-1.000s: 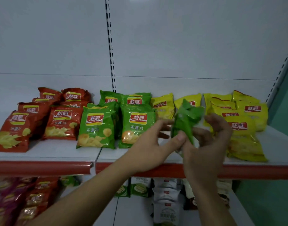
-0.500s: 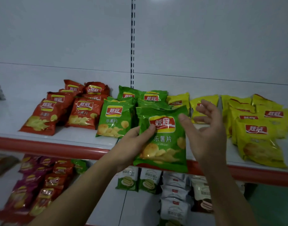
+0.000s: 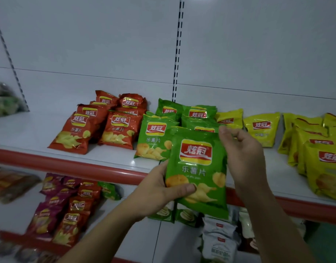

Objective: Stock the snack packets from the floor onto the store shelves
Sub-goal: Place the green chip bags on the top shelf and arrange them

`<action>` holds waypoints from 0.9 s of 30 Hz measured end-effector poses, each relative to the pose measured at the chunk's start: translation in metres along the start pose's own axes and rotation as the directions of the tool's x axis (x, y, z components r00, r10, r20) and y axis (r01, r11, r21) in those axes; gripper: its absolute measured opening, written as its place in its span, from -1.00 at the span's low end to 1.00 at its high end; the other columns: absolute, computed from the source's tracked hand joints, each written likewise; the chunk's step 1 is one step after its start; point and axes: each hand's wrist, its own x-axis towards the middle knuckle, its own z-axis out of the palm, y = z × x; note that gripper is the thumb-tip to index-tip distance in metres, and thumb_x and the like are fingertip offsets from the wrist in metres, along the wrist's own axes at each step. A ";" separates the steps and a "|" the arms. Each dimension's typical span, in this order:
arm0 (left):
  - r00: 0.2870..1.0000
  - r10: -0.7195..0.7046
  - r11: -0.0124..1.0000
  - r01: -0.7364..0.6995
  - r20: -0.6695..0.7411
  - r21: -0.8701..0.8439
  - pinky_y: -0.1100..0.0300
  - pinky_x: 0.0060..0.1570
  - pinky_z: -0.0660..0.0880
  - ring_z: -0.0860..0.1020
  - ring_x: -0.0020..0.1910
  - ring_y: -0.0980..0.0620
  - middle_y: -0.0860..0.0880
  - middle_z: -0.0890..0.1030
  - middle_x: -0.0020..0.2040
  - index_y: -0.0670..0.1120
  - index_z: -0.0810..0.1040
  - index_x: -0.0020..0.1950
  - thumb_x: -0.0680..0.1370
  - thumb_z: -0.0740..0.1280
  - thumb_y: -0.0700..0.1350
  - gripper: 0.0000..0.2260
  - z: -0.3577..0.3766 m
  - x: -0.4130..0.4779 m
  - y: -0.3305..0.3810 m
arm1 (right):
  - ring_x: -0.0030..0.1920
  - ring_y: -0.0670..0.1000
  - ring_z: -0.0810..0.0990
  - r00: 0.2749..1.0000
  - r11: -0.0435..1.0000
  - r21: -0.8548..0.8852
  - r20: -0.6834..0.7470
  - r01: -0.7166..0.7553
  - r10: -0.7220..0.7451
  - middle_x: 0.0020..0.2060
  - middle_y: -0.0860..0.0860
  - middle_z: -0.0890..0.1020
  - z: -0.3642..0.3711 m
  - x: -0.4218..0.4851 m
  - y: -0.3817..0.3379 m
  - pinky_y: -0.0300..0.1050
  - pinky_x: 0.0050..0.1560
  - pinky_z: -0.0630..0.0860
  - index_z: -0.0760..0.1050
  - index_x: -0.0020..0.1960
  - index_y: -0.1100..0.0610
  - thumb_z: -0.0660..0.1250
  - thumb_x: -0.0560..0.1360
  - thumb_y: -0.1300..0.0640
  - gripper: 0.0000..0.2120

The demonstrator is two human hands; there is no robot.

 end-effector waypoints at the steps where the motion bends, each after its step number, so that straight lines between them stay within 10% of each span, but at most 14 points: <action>1: 0.999 0.020 1.000 -0.020 -0.028 0.005 0.17 -0.01 0.63 0.71 0.05 -0.04 -0.04 0.73 0.07 -0.07 0.52 0.23 0.39 0.45 -0.18 -0.59 -0.007 0.000 0.004 | -0.20 0.17 0.66 0.992 1.000 0.019 0.127 -0.021 0.019 -0.19 0.16 0.69 0.002 0.000 -0.003 0.09 -0.21 0.62 0.56 -0.07 0.11 0.39 0.38 -0.14 -0.68; 5: 0.987 0.105 0.994 -0.100 -0.125 0.039 0.24 -0.12 0.63 0.72 -0.05 0.05 0.07 0.74 -0.03 -0.01 0.52 0.13 0.36 0.43 -0.14 -0.65 -0.039 0.009 0.027 | -0.04 -0.13 0.68 0.917 1.000 -0.012 0.399 -0.001 0.006 -0.07 -0.10 0.71 0.019 0.012 -0.015 -0.28 -0.14 0.60 0.55 0.10 0.02 0.48 0.30 0.07 -0.63; 12: 0.894 0.290 0.916 -0.155 -0.343 0.370 0.27 -0.10 0.62 0.64 0.03 0.14 0.05 0.65 0.06 -0.01 0.51 0.16 0.47 0.43 0.03 -0.69 -0.096 0.033 0.041 | -0.22 -0.24 0.65 0.931 0.972 -0.078 0.315 0.222 -0.187 -0.19 -0.16 0.66 0.070 0.030 -0.024 -0.30 -0.20 0.59 0.53 0.00 -0.05 0.50 0.39 0.22 -0.72; 20: 0.916 0.228 0.767 0.039 -0.330 0.640 0.39 -0.13 0.44 0.51 -0.08 0.33 0.21 0.56 -0.06 -0.04 0.51 0.24 0.52 0.47 -0.08 -0.68 -0.124 0.037 -0.005 | -0.16 -0.25 0.58 0.977 0.936 -0.336 0.210 0.104 -0.033 -0.15 -0.21 0.58 0.112 0.011 0.034 -0.29 -0.12 0.57 0.47 0.26 0.11 0.49 0.42 0.13 -0.57; 27: 0.948 0.158 0.742 0.071 -0.276 0.667 0.14 -0.06 0.50 0.56 -0.04 0.07 0.12 0.54 0.01 -0.05 0.37 0.39 0.53 0.45 0.00 -0.51 -0.131 0.032 -0.005 | -0.19 -0.24 0.48 0.999 0.929 -0.368 -0.016 -0.044 0.041 -0.11 -0.21 0.46 0.124 -0.012 0.043 -0.52 -0.22 0.43 0.36 0.31 0.06 0.49 0.42 0.05 -0.47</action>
